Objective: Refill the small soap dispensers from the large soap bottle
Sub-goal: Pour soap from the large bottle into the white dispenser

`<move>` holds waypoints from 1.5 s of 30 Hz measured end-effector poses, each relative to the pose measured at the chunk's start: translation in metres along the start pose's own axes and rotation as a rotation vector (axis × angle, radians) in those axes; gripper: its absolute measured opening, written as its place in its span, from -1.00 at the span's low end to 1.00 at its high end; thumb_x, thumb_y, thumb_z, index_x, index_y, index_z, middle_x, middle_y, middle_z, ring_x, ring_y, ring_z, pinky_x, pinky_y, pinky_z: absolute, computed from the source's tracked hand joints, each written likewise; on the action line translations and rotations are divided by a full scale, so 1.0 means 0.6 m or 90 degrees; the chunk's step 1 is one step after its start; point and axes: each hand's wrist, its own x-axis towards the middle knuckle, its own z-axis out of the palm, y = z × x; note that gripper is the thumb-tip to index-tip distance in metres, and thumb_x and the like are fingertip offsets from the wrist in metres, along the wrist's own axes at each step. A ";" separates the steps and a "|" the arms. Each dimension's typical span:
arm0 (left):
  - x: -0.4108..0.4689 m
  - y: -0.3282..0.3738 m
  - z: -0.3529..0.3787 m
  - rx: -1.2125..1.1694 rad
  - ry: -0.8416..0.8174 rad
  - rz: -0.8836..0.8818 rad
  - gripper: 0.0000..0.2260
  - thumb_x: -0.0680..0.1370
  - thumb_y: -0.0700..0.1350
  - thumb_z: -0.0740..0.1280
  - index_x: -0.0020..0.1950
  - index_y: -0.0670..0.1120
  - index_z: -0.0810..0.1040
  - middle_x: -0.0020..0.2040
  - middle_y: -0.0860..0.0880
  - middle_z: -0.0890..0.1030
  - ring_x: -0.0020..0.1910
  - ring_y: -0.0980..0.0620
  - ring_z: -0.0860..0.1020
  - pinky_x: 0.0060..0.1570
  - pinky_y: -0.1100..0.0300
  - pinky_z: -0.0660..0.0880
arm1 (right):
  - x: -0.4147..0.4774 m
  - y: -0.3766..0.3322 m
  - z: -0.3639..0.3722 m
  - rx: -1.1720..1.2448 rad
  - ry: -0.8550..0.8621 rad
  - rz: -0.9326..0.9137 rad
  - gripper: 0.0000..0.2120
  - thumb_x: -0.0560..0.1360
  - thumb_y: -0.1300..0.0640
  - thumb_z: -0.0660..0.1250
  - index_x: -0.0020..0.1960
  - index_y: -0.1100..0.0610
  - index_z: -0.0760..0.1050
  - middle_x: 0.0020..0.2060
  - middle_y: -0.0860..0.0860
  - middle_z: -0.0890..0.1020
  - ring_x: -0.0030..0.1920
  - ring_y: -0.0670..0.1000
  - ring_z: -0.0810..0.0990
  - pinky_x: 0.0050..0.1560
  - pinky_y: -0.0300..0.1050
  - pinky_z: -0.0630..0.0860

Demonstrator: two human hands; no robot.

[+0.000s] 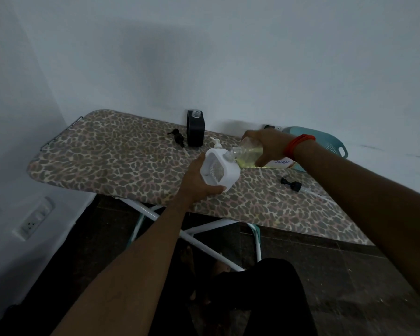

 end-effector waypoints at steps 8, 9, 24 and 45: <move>-0.004 0.008 0.000 0.013 0.002 0.001 -0.23 0.22 0.16 0.56 0.36 0.34 0.28 0.28 0.29 0.43 0.28 0.24 0.44 0.24 0.09 0.44 | 0.000 -0.004 -0.004 -0.024 -0.005 0.007 -0.22 0.27 0.10 0.61 0.39 -0.07 0.32 0.05 0.00 0.57 0.00 0.06 0.55 -0.05 -0.05 0.50; -0.004 0.010 0.000 0.016 0.001 0.003 -0.22 0.23 0.16 0.56 0.36 0.36 0.27 0.29 0.31 0.41 0.29 0.23 0.43 0.25 0.07 0.44 | 0.001 -0.005 -0.005 -0.030 -0.005 0.008 -0.22 0.27 0.09 0.61 0.39 -0.07 0.32 0.05 0.00 0.58 -0.01 0.06 0.55 -0.05 -0.05 0.51; -0.003 0.003 0.002 0.030 -0.004 -0.016 -0.17 0.25 0.17 0.55 0.46 0.15 0.30 0.39 -0.03 0.47 0.36 -0.02 0.45 0.28 -0.16 0.45 | 0.001 -0.019 -0.020 -0.101 -0.023 0.013 -0.24 0.26 0.06 0.60 0.37 -0.09 0.33 0.09 -0.01 0.58 0.06 0.07 0.53 0.03 0.01 0.51; -0.003 0.002 0.000 0.009 0.004 -0.064 -0.16 0.17 0.19 0.56 0.40 0.18 0.32 0.30 0.13 0.46 0.28 0.16 0.45 0.23 0.07 0.46 | -0.003 -0.031 -0.027 -0.129 -0.029 0.019 -0.25 0.25 0.05 0.61 0.34 -0.08 0.33 0.06 0.00 0.58 0.05 0.08 0.54 0.06 0.11 0.56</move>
